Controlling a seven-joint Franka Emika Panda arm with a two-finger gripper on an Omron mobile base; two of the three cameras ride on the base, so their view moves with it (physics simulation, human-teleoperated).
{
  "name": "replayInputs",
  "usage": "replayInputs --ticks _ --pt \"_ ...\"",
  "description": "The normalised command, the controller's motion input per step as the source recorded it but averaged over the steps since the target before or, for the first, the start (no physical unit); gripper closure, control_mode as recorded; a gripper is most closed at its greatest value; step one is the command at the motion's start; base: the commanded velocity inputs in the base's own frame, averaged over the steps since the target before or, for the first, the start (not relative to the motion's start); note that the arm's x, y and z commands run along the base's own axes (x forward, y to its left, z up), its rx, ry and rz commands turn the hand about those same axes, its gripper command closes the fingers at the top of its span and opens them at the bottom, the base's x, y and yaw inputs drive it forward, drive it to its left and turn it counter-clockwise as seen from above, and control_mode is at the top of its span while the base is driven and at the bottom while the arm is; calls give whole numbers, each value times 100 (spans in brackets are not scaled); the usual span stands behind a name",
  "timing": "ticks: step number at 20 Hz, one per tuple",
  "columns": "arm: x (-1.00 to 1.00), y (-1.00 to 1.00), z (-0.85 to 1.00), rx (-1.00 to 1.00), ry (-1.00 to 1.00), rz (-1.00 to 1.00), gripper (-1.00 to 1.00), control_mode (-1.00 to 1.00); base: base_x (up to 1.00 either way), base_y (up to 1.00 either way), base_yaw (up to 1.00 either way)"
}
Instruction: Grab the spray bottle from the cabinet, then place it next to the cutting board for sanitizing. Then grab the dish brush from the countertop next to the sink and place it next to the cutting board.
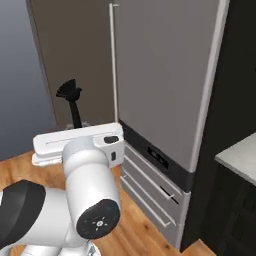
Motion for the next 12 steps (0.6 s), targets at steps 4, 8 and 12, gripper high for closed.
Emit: replayInputs --ticks 4,8,12 --pt "0 0 0 0 0 0 100 100 0 0 -90" --pt "0 0 0 0 0 0 100 100 0 0 -91" --pt "0 0 0 0 0 0 100 100 0 -11 -86"
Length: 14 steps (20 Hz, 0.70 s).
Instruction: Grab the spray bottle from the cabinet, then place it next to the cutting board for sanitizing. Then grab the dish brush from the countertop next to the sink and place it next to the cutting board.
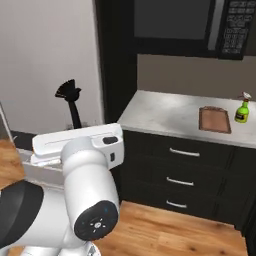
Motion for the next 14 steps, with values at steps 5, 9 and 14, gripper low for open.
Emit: replayInputs --ticks 5,9,14 --pt "0 0 0 0 0 0 100 100 8 -21 -45" --pt "0 0 0 0 0 0 100 100 37 -55 -3" --pt "0 0 0 0 0 0 100 100 71 -90 2"
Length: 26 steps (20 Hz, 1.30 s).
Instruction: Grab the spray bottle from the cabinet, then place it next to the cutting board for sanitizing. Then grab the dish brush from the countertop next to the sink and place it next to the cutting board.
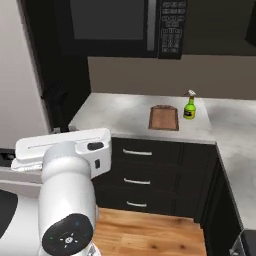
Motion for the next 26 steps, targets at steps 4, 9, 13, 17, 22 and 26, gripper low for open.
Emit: replayInputs --ticks 4,9,13,17,22,26 --pt "0 0 0 0 0 0 100 100 70 -85 6" --pt "0 0 0 0 0 0 100 100 61 -4 1" --pt "0 0 0 0 0 0 100 100 39 18 0" --pt "0 0 0 0 0 0 100 100 64 -3 3" --pt "0 0 0 0 0 0 100 100 48 -7 2" --pt "0 0 0 0 0 0 100 100 56 1 5"
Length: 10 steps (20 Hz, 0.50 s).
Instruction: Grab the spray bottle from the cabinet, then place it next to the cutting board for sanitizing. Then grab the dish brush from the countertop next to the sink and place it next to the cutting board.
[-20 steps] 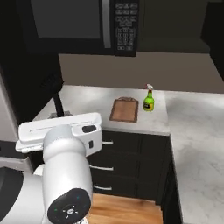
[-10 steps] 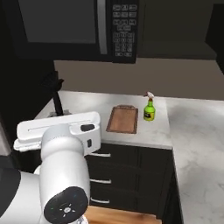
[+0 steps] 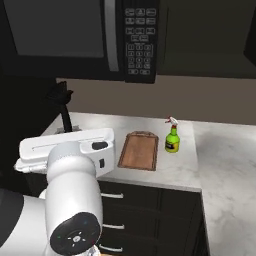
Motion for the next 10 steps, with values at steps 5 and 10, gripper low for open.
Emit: replayInputs --ticks 5,10 --pt "0 0 0 0 0 0 100 100 48 -7 11" --pt "0 0 0 0 0 0 100 100 20 -34 15"
